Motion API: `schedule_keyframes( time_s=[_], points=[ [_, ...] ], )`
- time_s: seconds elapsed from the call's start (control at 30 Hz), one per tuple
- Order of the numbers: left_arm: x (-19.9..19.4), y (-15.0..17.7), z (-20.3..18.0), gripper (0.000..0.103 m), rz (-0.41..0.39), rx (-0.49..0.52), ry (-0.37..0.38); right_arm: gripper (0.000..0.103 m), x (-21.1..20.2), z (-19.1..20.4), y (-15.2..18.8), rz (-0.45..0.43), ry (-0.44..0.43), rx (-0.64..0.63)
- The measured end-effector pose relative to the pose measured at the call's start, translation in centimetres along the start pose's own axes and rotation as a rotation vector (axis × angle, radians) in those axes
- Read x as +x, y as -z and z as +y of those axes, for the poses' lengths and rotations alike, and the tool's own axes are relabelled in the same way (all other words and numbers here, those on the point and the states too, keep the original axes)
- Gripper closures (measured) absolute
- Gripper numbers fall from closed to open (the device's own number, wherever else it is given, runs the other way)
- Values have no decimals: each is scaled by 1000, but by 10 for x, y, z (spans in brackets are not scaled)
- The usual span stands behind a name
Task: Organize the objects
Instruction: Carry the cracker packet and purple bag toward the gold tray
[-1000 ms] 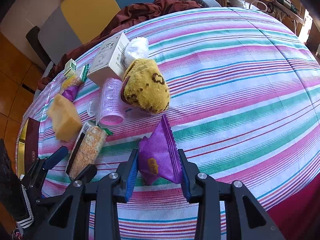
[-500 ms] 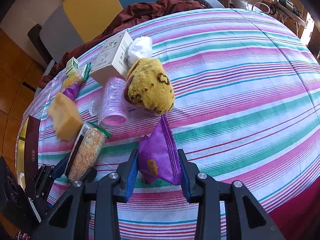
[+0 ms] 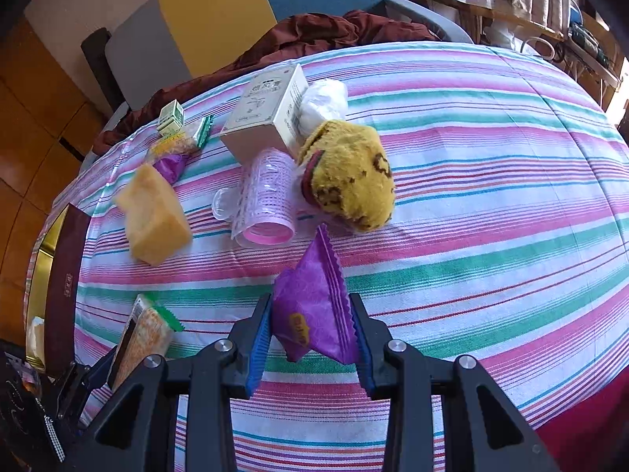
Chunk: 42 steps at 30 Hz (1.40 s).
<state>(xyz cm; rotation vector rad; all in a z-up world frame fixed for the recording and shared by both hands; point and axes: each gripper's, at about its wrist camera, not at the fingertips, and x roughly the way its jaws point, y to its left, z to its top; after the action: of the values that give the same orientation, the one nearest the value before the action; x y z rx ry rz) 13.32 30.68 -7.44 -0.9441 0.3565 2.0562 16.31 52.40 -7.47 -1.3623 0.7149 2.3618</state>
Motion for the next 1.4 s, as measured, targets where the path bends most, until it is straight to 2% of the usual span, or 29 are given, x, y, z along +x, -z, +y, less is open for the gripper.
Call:
schedule_keyframes(
  time_s=[0.1,0.2,0.33,0.6,0.83,1.07,1.4],
  points=[
    [-12,8,8,55,-5,-33,2,66,-1,9,1,-17,-10,-32],
    [-26,14,16,55,-22,-78,15,66,-2,15,2,-25,-59,-42],
    [-46,17,23,55,-59,-89,13,67,-1,25,5,-28,-108,-61],
    [-86,17,60,55,-140,-148,-54,66,-5,52,12,-58,-182,-133],
    [-113,19,121,55,-169,-262,-148,66,-10,99,21,-71,-248,-228],
    [-134,28,199,55,-168,-363,-265,66,-15,160,35,-58,-347,-276],
    [-147,47,306,55,-102,-517,-378,67,-19,259,46,-15,-467,-376]
  ],
)
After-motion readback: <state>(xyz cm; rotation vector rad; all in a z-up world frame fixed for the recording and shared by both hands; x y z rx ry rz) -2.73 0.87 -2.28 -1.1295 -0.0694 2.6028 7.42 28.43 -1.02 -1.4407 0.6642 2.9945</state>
